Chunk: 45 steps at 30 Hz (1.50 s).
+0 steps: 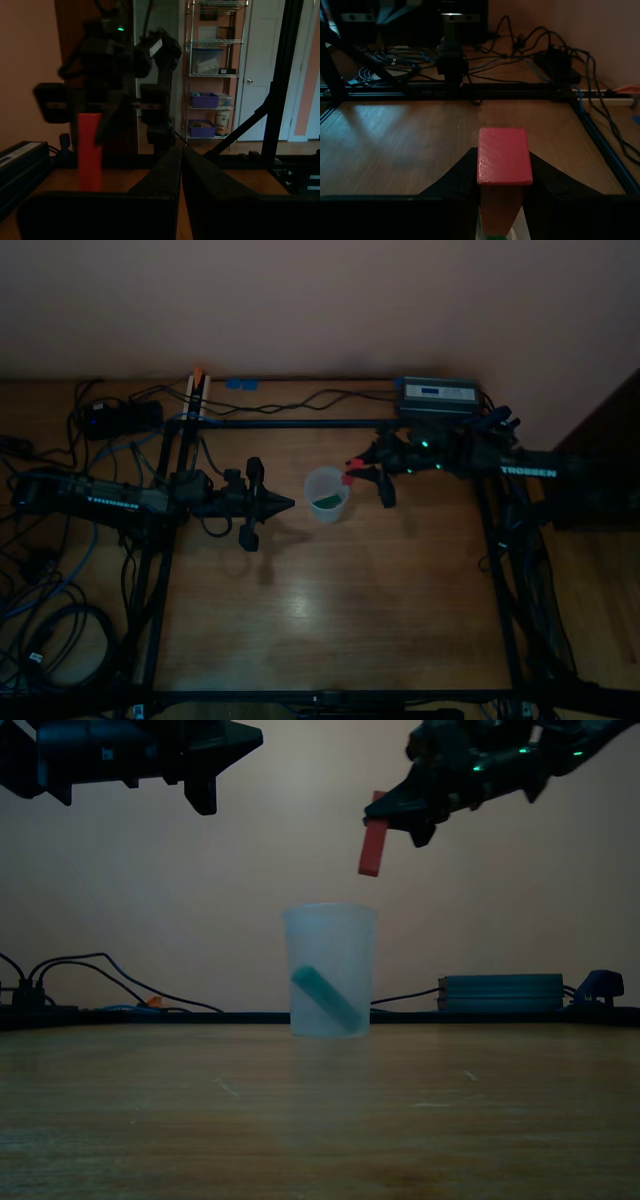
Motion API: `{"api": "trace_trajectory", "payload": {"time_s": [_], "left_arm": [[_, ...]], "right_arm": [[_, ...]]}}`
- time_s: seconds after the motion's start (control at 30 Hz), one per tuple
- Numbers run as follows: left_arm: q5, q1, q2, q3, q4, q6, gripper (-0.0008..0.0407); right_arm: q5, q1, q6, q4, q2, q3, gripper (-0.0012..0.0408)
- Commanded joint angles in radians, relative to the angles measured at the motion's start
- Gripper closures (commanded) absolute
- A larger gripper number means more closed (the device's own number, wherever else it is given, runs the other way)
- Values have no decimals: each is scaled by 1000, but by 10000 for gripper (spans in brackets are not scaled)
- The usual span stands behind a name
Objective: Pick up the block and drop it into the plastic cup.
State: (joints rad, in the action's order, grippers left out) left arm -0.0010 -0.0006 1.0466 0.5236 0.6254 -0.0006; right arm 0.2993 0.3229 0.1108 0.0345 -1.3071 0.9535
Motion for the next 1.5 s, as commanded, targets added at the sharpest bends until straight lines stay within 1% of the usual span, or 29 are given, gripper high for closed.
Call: {"api": "trace_trajectory", "payload": {"time_s": [0.0, 0.1, 0.2, 0.33, 0.47, 0.63, 0.8, 0.87, 0.93, 1.0, 1.07, 1.2, 1.3, 1.37, 1.4, 1.43, 1.47], "left_arm": [[0, 0, 0, 0, 0, 0, 399], [0, 0, 0, 0, 0, 0, 399], [0, 0, 0, 0, 0, 0, 399], [0, 0, 0, 0, 0, 0, 399], [0, 0, 0, 0, 0, 0, 399], [0, 0, 0, 0, 0, 0, 399], [0, 0, 0, 0, 0, 0, 399], [0, 0, 0, 0, 0, 0, 399], [0, 0, 0, 0, 1, 0, 399], [0, 0, 0, 0, 0, 0, 399], [0, 0, 0, 0, 0, 0, 399], [0, 0, 0, 0, 1, 0, 399], [0, 0, 0, 0, 0, 0, 399], [0, 0, 0, 0, 0, 0, 399], [0, 0, 0, 0, 0, 0, 399], [0, 0, 0, 0, 0, 0, 399], [0, 0, 0, 0, 1, 0, 399]], "right_arm": [[20, 18, 14, -41, -61, 60, 396], [39, 37, 21, -82, -141, 137, 396], [81, 51, 19, -94, -211, 192, 396], [84, 58, 20, -127, -273, 245, 396], [87, 62, 19, -131, -296, 258, 396], [89, 62, 20, -130, -292, 257, 396], [117, 63, 21, -129, -292, 257, 394], [141, 63, 24, -126, -292, 257, 381], [143, 63, 24, -124, -292, 257, 350], [143, 63, 24, -124, -292, 257, 303], [143, 63, 24, -125, -292, 257, 248], [138, 63, 13, -121, -292, 257, 121], [84, 63, -15, -117, -292, 257, 43], [52, 63, -32, -116, -292, 257, 8], [48, 63, -40, -116, -292, 257, -3], [48, 64, -45, -117, -291, 257, -8], [48, 64, -46, -121, -288, 257, -4]]}}
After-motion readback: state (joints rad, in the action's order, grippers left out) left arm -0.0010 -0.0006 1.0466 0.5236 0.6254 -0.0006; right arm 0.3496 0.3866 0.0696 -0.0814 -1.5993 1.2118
